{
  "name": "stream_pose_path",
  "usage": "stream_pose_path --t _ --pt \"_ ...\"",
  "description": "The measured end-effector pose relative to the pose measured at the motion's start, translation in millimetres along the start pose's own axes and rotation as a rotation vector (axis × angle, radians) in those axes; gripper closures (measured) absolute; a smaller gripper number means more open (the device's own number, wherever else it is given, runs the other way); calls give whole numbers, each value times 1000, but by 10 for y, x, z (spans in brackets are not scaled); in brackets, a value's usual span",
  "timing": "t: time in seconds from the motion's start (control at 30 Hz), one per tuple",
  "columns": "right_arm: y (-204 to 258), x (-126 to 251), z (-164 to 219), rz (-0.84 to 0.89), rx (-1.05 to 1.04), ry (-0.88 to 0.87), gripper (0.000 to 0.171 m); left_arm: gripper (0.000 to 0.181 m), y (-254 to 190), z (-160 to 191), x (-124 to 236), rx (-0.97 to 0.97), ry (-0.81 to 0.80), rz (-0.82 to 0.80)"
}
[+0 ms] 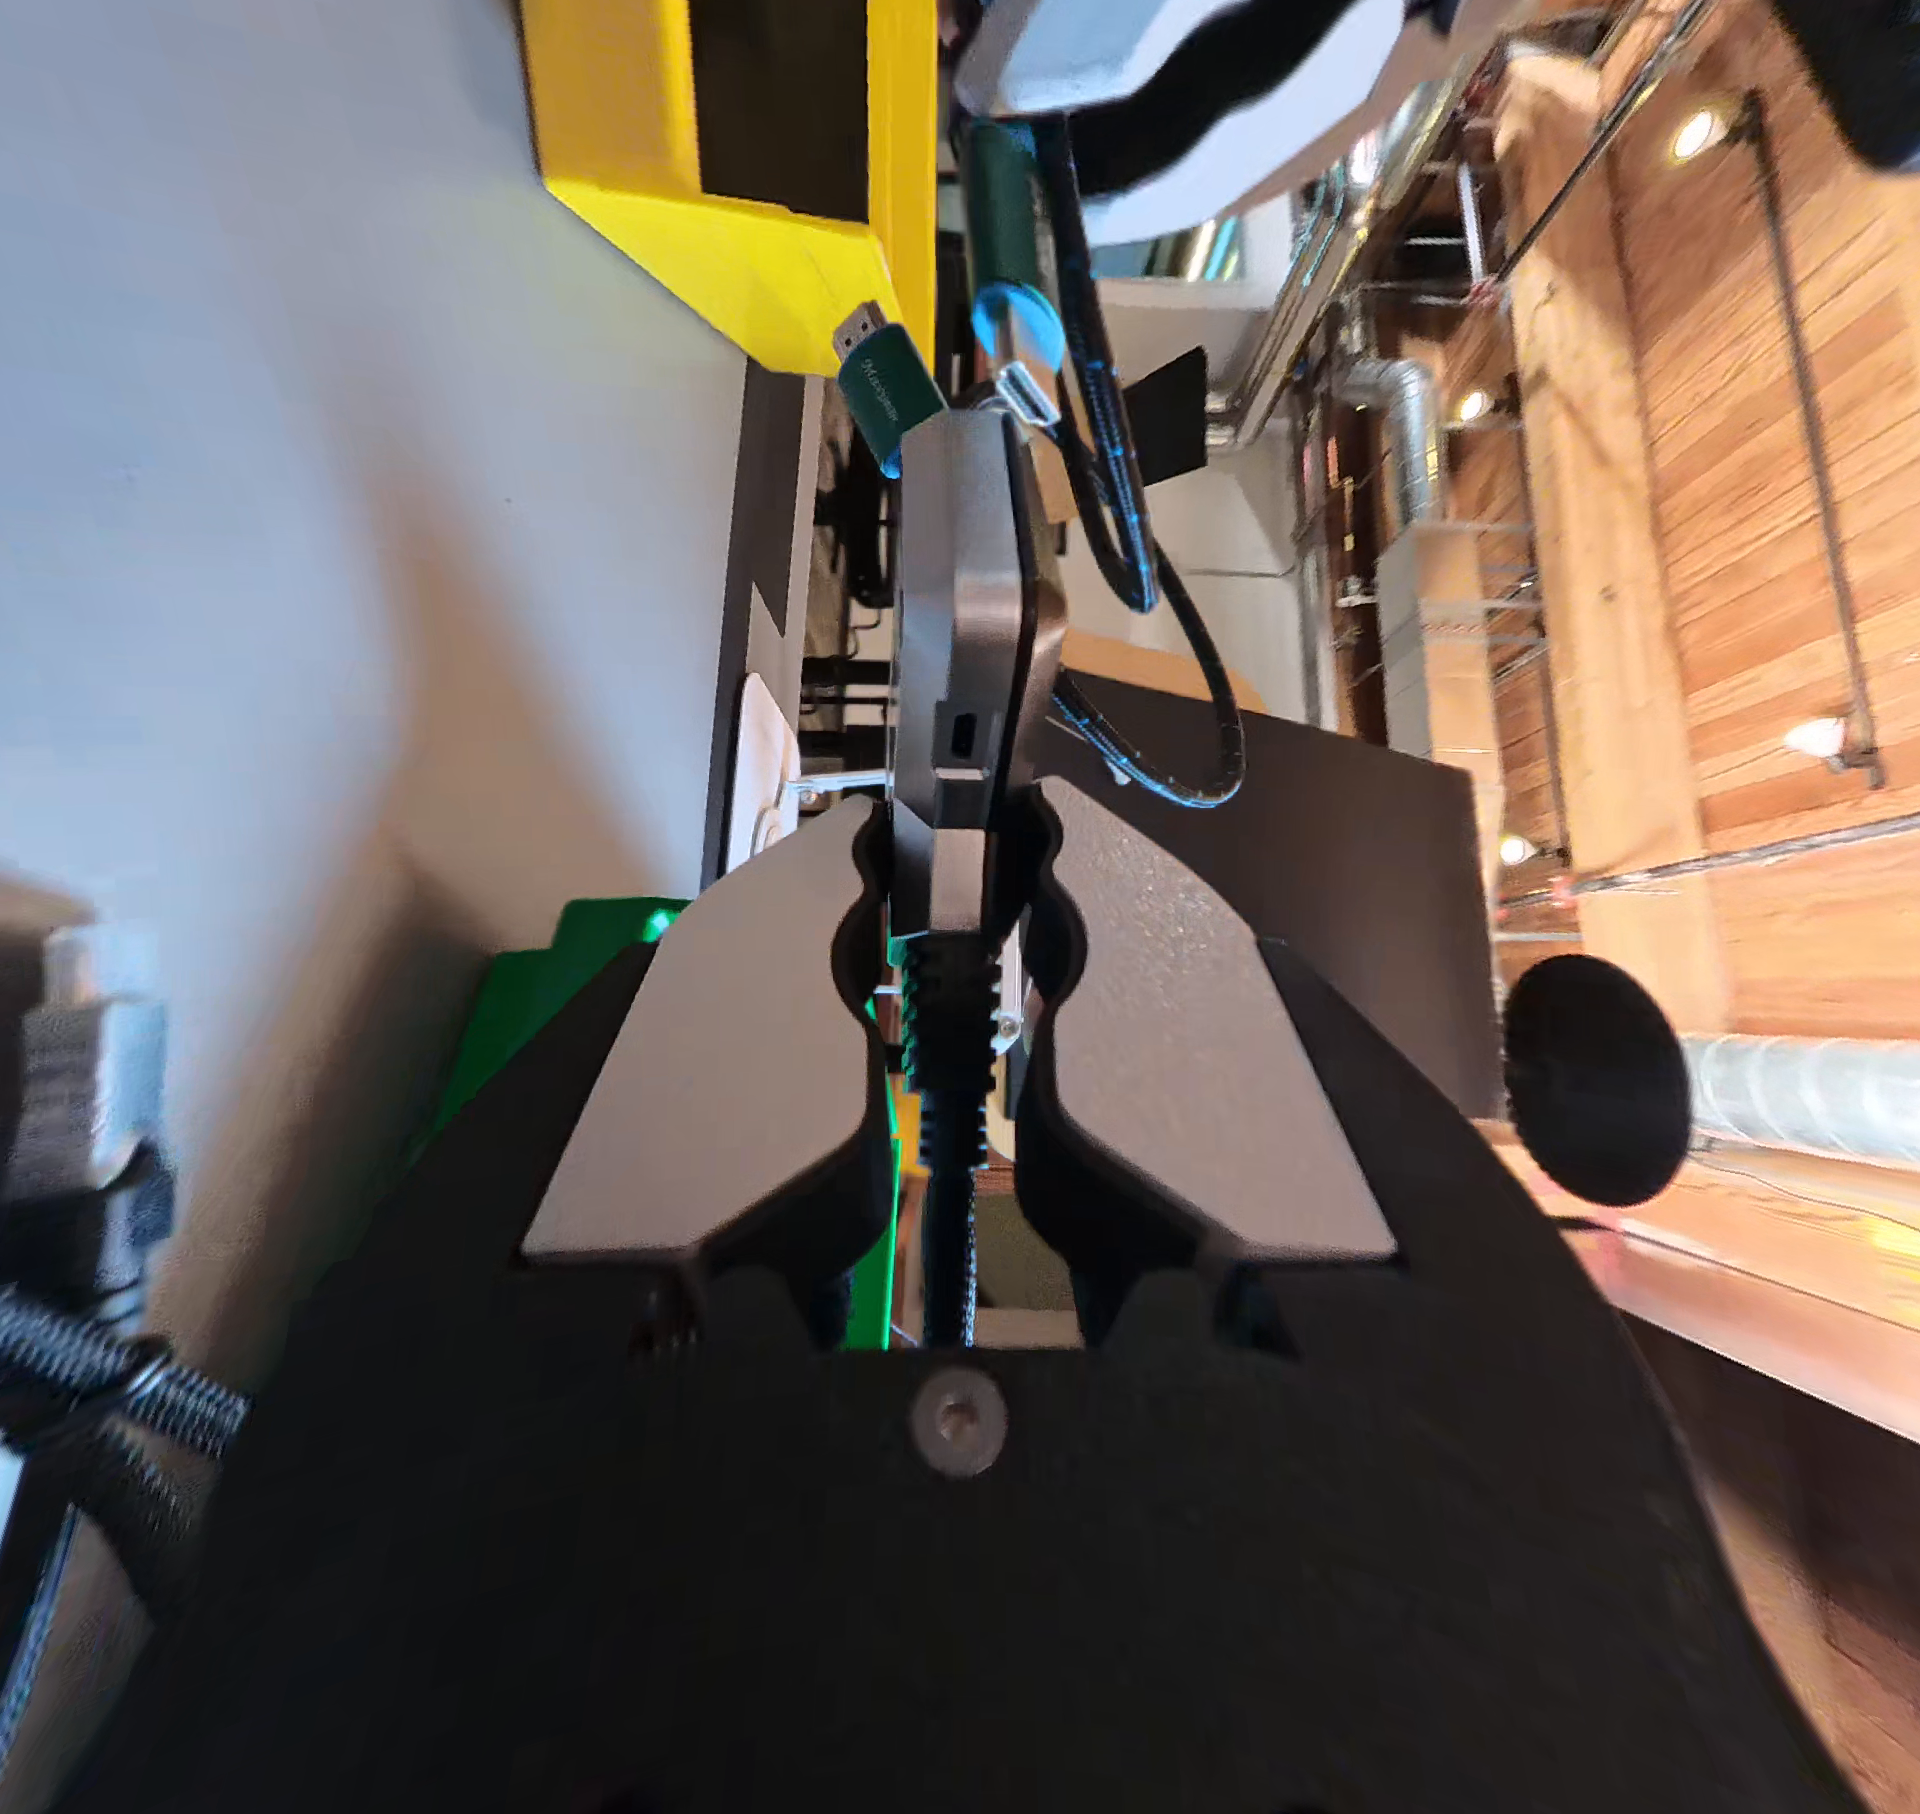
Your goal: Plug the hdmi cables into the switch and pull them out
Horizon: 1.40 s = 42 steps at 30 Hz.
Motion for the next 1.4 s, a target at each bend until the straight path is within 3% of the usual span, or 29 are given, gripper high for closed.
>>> stream_pose_path --t 0.37,0.73,1.0,1.13,1.3,1.4 --pt "325 211 -31 75 65 -75 148 171 -23 80 -455 33 -5 237" --pt "428 179 -69 85 103 -73 147 171 49 157 -485 180 -234 380" --pt "330 180 159 97 0 18 148 171 72 231 -294 147 -145 229" --pt "61 277 432 201 -172 129 148 171 -15 354 -147 120 -58 263" --pt "-235 408 447 260 -309 97 149 171 -116 444 -529 117 71 393" --pt "-297 436 370 243 -372 60 149 164 -74 461 -763 102 121 348"
Point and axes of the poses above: each gripper's, where its closed fingertips meet, x back along the fingers, z out of its underside, y = z × x across the jaws, the point moved 10 cm from there along x, back along the fingers, and after that the axes turned 11 degrees about -x, right-handed, at the moved point
